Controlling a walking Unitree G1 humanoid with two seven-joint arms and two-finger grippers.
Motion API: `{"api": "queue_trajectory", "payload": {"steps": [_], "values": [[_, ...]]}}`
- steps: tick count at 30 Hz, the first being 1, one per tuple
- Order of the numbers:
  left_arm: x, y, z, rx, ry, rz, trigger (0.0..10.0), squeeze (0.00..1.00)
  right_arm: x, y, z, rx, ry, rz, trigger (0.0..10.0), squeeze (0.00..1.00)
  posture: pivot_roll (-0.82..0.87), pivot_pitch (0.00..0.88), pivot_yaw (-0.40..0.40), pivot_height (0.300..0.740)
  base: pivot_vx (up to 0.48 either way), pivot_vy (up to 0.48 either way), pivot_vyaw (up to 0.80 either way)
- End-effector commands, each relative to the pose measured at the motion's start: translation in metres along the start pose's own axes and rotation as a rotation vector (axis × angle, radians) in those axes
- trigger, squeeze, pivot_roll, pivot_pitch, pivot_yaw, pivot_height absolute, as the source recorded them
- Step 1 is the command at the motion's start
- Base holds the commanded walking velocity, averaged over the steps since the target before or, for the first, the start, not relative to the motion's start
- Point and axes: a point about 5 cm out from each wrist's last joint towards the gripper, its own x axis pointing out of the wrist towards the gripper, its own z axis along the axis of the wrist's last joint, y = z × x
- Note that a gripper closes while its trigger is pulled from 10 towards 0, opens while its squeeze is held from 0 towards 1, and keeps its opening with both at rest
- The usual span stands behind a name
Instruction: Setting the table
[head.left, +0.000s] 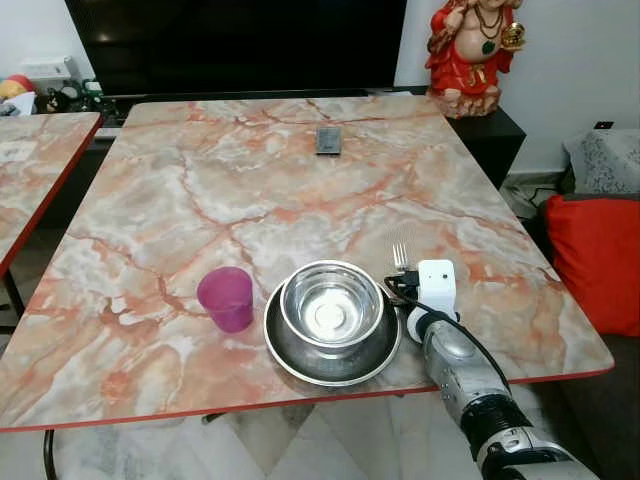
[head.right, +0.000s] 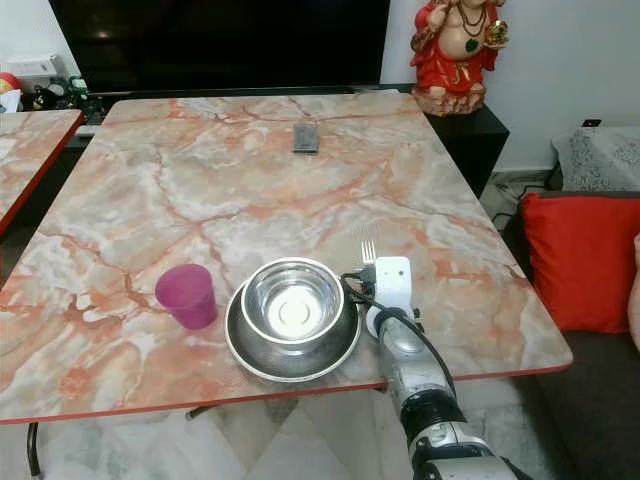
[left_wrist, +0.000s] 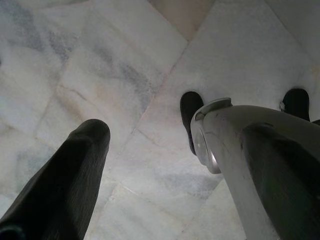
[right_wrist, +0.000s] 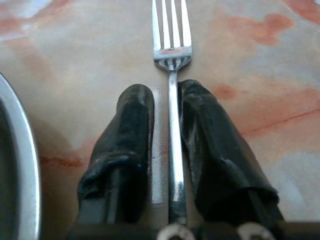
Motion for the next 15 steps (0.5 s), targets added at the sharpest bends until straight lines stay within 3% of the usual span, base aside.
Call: {"api": "queue_trajectory", "payload": {"steps": [1, 5, 6, 7, 8, 9, 15], "values": [[-0.0018, -0.0008, -0.0079, 0.004, 0.028, -0.004, 10.0, 0.00, 0.0014, -0.0016, 0.0034, 0.007, -0.007, -0.004, 10.0, 0.60, 0.01, 0.114, -0.008, 0.740, 0.000, 0.000, 0.00], [-0.0015, -0.0015, -0.0070, 0.002, 0.025, -0.006, 10.0, 0.00, 0.0012, -0.0024, 0.0036, 0.006, -0.010, -0.009, 10.0, 0.59, 0.01, 0.113, -0.007, 0.740, 0.000, 0.000, 0.00], [-0.0014, -0.0017, -0.0069, 0.002, 0.024, -0.007, 10.0, 0.00, 0.0011, -0.0024, 0.0040, 0.008, -0.014, -0.010, 10.0, 0.55, 0.01, 0.113, -0.007, 0.740, 0.000, 0.000, 0.00], [-0.0014, -0.0019, -0.0070, 0.002, 0.024, -0.007, 10.0, 0.00, 0.0011, -0.0024, 0.0046, 0.010, -0.019, -0.012, 10.0, 0.43, 0.01, 0.113, -0.007, 0.740, 0.000, 0.000, 0.00], [-0.0015, -0.0021, -0.0073, 0.002, 0.024, -0.008, 10.0, 0.00, 0.0010, -0.0023, 0.0057, 0.013, -0.027, -0.014, 10.0, 0.15, 0.01, 0.113, -0.007, 0.740, 0.000, 0.000, 0.00], [-0.0019, -0.0022, -0.0084, 0.002, 0.025, -0.009, 10.0, 0.00, 0.0010, -0.0022, 0.0069, 0.016, -0.035, -0.014, 10.0, 0.04, 0.01, 0.113, -0.007, 0.740, 0.000, 0.000, 0.00], [-0.0044, -0.0025, -0.0160, 0.002, 0.034, -0.010, 10.0, 0.00, 0.0006, -0.0035, 0.0130, 0.001, -0.081, -0.023, 10.0, 0.00, 0.01, 0.114, -0.006, 0.740, 0.000, 0.000, 0.00]]}}
